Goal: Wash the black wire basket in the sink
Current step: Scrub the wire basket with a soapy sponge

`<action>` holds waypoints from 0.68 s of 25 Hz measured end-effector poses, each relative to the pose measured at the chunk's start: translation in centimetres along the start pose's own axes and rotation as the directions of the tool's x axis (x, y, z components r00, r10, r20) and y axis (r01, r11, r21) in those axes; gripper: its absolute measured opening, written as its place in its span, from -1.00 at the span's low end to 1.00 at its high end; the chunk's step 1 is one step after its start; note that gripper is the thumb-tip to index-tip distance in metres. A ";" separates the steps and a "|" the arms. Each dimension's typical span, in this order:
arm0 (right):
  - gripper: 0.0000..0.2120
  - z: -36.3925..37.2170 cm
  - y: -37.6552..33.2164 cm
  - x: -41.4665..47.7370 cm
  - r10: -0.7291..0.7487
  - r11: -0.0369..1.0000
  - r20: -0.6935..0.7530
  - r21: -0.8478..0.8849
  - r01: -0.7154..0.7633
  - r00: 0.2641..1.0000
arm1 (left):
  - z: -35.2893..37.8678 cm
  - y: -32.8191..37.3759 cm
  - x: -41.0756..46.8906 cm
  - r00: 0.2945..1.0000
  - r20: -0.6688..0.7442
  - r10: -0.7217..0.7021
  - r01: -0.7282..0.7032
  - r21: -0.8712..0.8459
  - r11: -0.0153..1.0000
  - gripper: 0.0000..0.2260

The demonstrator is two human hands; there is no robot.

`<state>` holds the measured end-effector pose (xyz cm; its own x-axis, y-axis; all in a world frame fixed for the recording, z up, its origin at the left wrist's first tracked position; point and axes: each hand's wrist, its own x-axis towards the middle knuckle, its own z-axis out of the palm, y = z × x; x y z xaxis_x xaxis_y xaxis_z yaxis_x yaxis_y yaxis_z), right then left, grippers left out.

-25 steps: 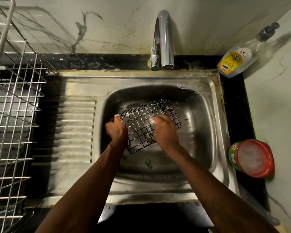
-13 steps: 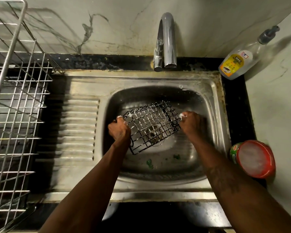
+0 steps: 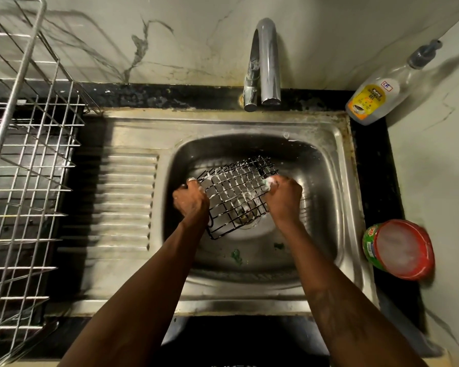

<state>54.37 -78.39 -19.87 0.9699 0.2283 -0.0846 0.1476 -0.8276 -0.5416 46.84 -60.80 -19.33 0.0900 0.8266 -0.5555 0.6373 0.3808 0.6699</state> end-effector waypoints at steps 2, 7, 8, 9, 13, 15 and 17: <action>-0.75 0.1 -1.1 -0.7 -0.011 1.000 0.033 0.012 0.011 0.999 | 0.0 0.1 -0.2 0.999 -0.034 -0.008 0.007 -0.035 0.999 -0.78; -0.78 2.4 -6.1 -7.4 -0.371 0.916 0.018 0.173 0.362 0.929 | -0.1 -0.1 -0.3 0.997 -0.044 -0.065 0.063 -0.056 0.996 -0.73; -0.77 2.5 -5.9 -7.7 -0.395 0.905 0.017 0.181 0.386 0.918 | -0.2 -0.1 -0.4 0.996 -0.046 -0.072 0.069 -0.068 0.995 -0.76; -0.76 2.3 -5.4 -7.9 -0.412 0.897 0.017 0.184 0.402 0.911 | -0.2 -0.1 -0.4 0.996 -0.048 -0.079 0.075 -0.083 0.994 -0.79; -0.72 2.3 -2.8 -9.2 -0.594 0.798 0.010 0.134 0.588 0.804 | 0.2 -0.3 -0.3 0.997 -0.014 -0.081 0.080 -0.090 0.993 -0.72; -0.75 2.4 -2.5 -9.7 -0.580 0.806 0.000 0.148 0.573 0.815 | 0.3 -0.1 -0.4 0.998 0.015 -0.058 0.059 -0.070 0.996 -0.72; -0.77 1.9 -1.9 -9.0 -0.357 0.901 -0.092 0.229 0.368 0.930 | 0.5 0.1 -0.6 1.000 0.020 -0.020 0.021 -0.045 0.999 -0.73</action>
<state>45.00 -77.92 -19.71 0.8669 0.4604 0.1914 0.4458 -0.5440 -0.7108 47.20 -61.43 -19.18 0.0927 0.8100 -0.5790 0.6042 0.4165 0.6793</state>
